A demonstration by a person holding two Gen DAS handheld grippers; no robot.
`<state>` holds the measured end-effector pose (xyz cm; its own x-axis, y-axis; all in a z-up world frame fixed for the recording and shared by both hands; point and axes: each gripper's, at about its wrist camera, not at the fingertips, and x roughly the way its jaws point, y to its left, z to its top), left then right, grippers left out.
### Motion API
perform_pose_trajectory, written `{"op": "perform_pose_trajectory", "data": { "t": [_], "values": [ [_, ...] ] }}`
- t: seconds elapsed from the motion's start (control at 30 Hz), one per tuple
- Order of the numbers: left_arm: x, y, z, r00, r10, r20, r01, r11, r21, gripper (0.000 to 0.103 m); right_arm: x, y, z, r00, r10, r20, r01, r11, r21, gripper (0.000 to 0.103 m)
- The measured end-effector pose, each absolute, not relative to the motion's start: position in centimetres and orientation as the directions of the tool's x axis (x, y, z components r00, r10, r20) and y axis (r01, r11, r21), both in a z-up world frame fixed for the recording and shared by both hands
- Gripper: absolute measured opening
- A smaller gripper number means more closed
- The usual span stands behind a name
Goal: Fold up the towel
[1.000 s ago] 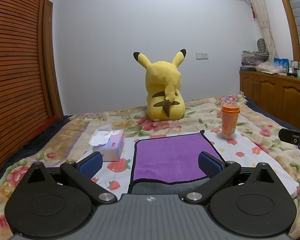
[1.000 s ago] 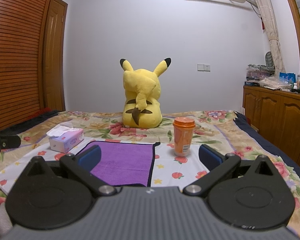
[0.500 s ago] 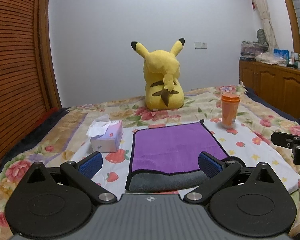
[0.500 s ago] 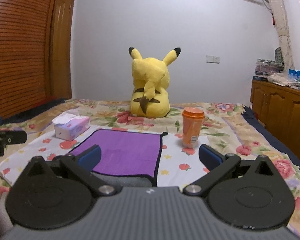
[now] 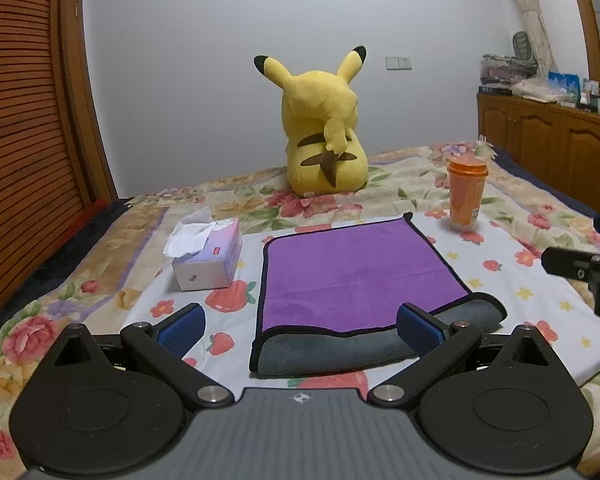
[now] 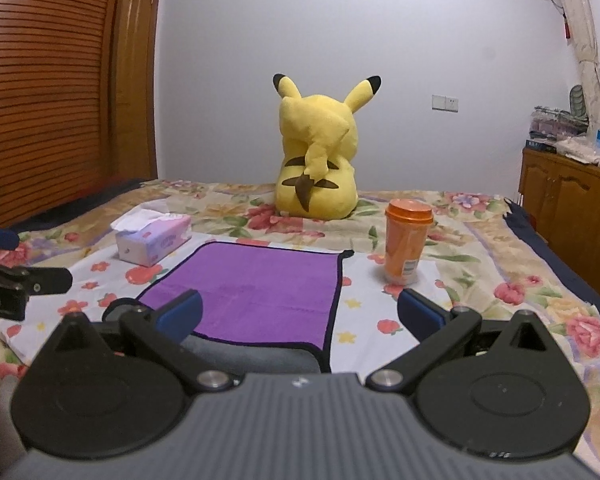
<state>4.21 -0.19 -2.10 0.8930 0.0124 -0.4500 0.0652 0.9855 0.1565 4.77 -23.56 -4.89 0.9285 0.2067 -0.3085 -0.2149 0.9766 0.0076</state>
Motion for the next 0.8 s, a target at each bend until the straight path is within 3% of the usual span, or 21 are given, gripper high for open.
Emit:
{"op": "perform_pose_trajectory", "data": {
  "t": [0.8],
  "values": [
    [11.5,2.5,-3.4,0.842,-0.041,-0.537,0.113,0.988,0.102,0.103,10.9,-23.3,-6.1,0.898,0.230,-0.376,-0.246,0.969,0.005,0.103]
  ]
}}
